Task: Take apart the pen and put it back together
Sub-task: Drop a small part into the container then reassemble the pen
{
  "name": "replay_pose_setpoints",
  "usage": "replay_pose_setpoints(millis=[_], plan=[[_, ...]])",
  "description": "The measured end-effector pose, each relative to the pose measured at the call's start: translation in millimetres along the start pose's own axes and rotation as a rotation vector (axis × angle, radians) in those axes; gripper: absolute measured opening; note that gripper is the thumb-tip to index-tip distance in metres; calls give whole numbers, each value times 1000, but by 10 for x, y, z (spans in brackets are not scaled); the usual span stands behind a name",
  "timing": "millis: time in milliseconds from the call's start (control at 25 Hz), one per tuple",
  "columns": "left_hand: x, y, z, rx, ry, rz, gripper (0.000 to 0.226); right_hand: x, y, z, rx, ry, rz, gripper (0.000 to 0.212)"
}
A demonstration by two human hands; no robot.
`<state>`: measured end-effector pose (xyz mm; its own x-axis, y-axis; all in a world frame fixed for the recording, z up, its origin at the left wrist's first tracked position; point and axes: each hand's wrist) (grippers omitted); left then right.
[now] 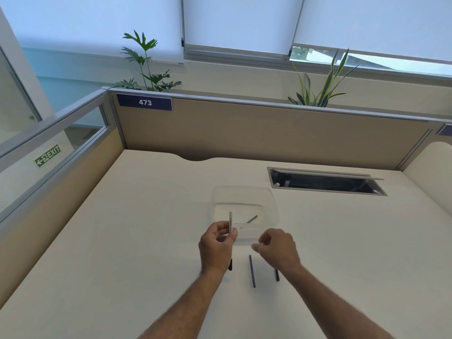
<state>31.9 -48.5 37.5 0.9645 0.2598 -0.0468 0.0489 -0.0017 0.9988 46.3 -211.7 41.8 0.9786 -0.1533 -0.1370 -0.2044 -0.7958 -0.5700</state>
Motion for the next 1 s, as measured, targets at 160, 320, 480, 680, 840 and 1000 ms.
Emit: replay_pose_setpoints(millis=[160,320,480,680,840,1000], plan=[[-26,-24,-10,17,-8,3,15,-157,76,121,-69,-264,166,32],[-40,-45,-11,20,-18,-1,14,-255,57,167,-77,-380,259,32],[-44,-67,-25,29,-16,-8,13,-272,54,185,31,-416,323,23],[-48,-110,-45,40,-24,-12,13,-274,85,188,115,-442,359,17],[-58,-157,-65,78,-42,-7,12,-342,86,205,48,-333,268,25],[-65,-193,-69,101,-58,0,11,-306,107,230,301,-206,160,13]])
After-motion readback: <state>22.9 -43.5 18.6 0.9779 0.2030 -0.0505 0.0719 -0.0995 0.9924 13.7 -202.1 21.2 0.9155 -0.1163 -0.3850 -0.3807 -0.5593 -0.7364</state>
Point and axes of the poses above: each hand's wrist, its own x-axis towards the middle knuckle, its own z-axis out of the palm, y = z × x, and after that the axes turned 4 degrees about -y, right-handed
